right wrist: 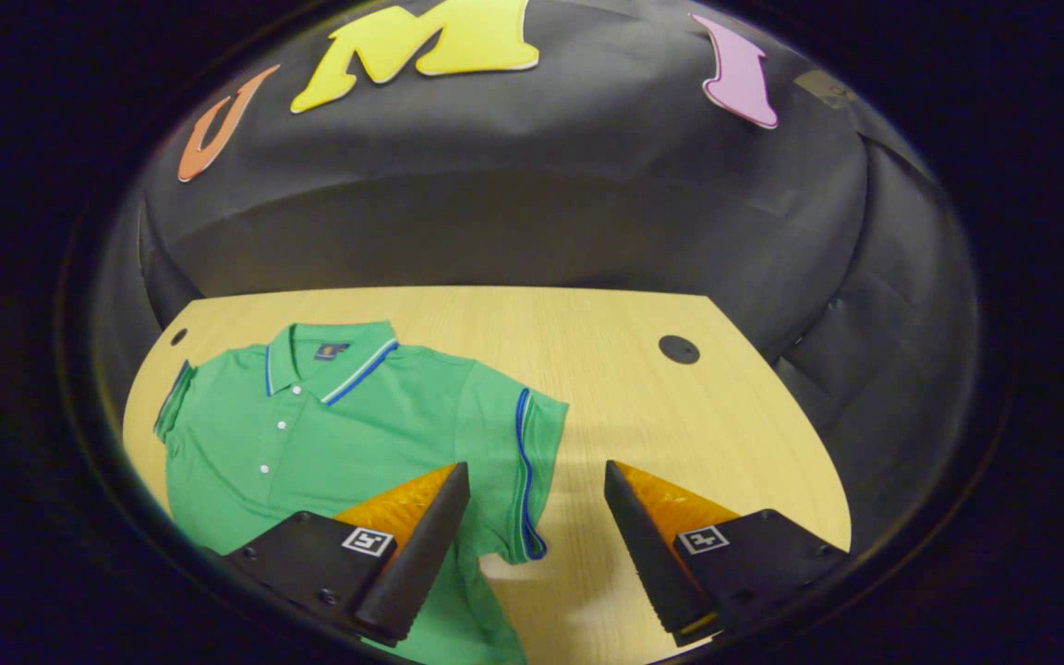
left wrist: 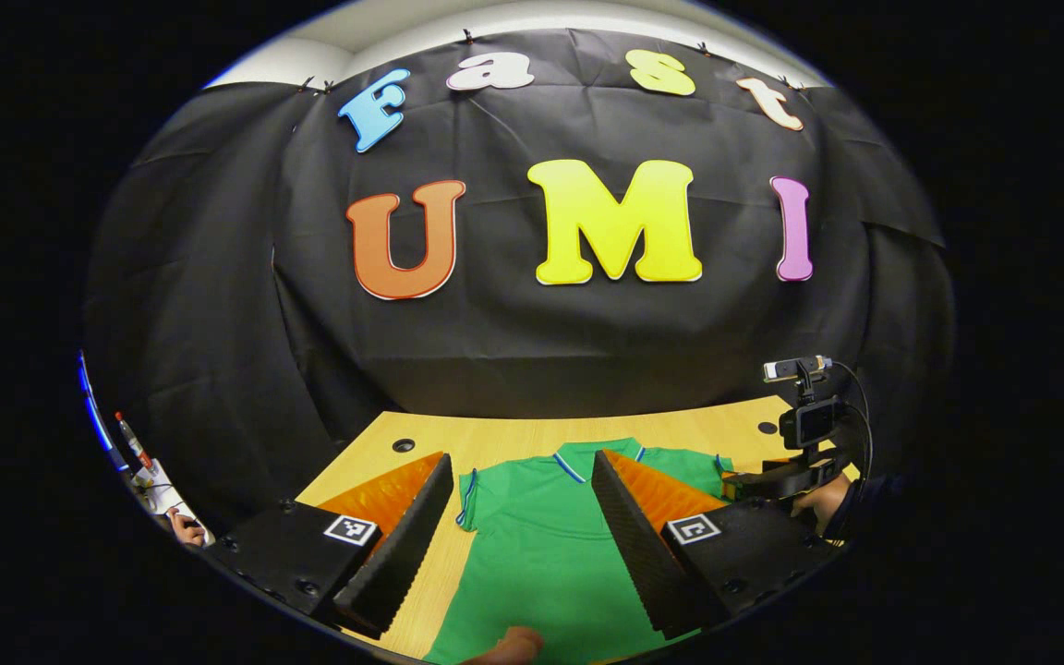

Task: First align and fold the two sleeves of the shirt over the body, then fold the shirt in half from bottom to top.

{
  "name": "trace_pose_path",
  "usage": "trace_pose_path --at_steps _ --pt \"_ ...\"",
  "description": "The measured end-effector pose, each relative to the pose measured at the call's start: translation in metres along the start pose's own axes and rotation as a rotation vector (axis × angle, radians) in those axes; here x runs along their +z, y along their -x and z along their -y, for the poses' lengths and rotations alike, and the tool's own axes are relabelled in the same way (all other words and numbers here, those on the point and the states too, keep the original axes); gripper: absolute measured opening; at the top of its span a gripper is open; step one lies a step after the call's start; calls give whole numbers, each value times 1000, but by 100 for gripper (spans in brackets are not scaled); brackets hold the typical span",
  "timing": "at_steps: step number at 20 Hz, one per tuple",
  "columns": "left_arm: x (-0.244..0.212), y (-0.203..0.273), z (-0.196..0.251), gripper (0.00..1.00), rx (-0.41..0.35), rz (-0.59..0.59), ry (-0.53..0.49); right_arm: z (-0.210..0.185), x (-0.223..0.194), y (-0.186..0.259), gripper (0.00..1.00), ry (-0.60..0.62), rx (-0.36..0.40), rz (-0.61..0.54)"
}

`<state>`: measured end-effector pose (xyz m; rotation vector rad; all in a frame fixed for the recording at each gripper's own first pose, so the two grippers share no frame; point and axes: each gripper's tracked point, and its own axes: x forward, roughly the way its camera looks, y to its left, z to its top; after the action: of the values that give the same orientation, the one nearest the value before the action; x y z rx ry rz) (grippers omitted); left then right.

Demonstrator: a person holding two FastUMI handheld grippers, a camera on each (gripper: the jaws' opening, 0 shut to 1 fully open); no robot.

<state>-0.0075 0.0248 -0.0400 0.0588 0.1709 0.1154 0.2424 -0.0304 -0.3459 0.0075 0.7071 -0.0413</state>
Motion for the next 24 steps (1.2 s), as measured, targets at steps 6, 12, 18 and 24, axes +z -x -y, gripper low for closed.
trace_pose_path --at_steps 6,12,18,24 --pt "-11 4 -6 98 44 -54 -1 -6 -7 -37 80 -39 14 -76" --pt "-20 8 -7 98 71 -94 10 -11 -9 -43 33 -26 29 -88" --pt "-32 18 -13 98 109 -134 11 -4 -10 -51 15 -40 21 -96" --pt "-30 24 -13 98 128 -134 20 -2 -2 -40 4 -43 31 -81"
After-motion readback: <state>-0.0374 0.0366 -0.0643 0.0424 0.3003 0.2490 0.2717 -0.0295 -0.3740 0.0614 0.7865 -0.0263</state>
